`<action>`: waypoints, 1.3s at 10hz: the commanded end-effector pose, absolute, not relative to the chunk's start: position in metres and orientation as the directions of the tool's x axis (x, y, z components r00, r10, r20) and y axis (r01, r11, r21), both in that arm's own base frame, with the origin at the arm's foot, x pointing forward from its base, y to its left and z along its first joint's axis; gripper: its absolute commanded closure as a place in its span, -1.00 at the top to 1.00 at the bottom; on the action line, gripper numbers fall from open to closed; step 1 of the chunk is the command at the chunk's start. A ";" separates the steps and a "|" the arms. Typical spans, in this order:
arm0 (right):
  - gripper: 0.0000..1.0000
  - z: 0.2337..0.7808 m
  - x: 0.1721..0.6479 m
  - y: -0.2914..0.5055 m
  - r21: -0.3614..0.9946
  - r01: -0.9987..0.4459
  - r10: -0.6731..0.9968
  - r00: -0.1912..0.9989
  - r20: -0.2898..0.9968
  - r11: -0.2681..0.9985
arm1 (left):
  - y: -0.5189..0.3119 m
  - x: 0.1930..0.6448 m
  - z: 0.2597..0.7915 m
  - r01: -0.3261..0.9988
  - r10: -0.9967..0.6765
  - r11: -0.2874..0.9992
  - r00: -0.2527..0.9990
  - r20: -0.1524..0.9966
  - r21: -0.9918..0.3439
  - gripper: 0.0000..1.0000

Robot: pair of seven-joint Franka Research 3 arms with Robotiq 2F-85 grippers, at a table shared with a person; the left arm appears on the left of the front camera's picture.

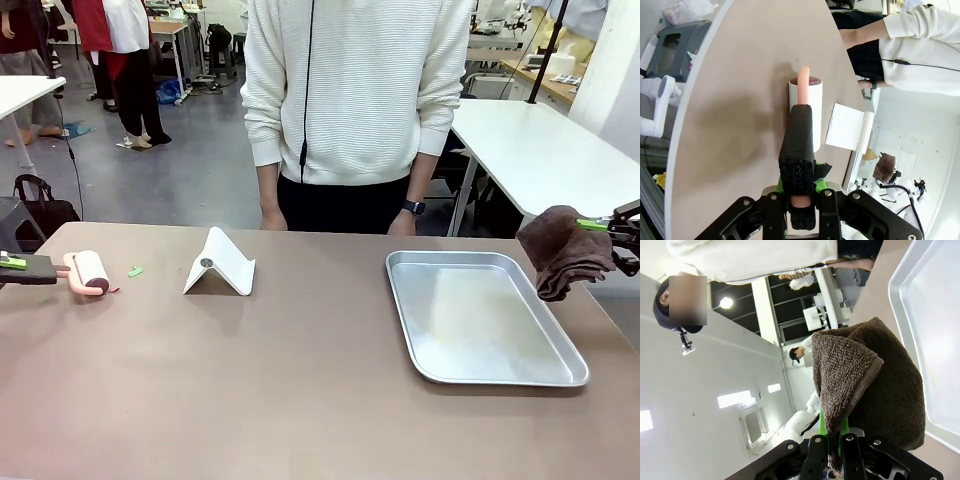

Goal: Clean the surface of the table.
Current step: Clean the area not pointed to by the person.

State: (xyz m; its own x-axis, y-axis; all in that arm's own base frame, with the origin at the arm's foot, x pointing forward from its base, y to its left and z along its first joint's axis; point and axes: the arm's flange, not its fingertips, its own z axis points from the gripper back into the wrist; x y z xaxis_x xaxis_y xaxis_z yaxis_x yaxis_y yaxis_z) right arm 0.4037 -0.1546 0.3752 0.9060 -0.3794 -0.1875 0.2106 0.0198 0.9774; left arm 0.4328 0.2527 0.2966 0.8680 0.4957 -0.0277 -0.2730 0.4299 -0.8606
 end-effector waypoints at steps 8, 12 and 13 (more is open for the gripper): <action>-0.85 0.379 0.402 -0.156 0.977 0.211 -0.371 0.908 -0.195 0.003 | 0.188 0.500 0.285 -0.299 0.407 0.513 0.910 -0.078 -0.805 -0.55; -0.85 0.379 0.402 -0.156 0.977 0.211 -0.371 0.908 -0.195 0.003 | 0.197 0.469 0.333 -0.166 0.243 0.377 0.967 -0.075 -0.911 -0.55; -0.85 0.379 0.402 -0.156 0.977 0.211 -0.371 0.908 -0.195 0.003 | 0.204 0.445 0.358 -0.081 0.186 0.310 0.982 -0.024 -0.947 -0.55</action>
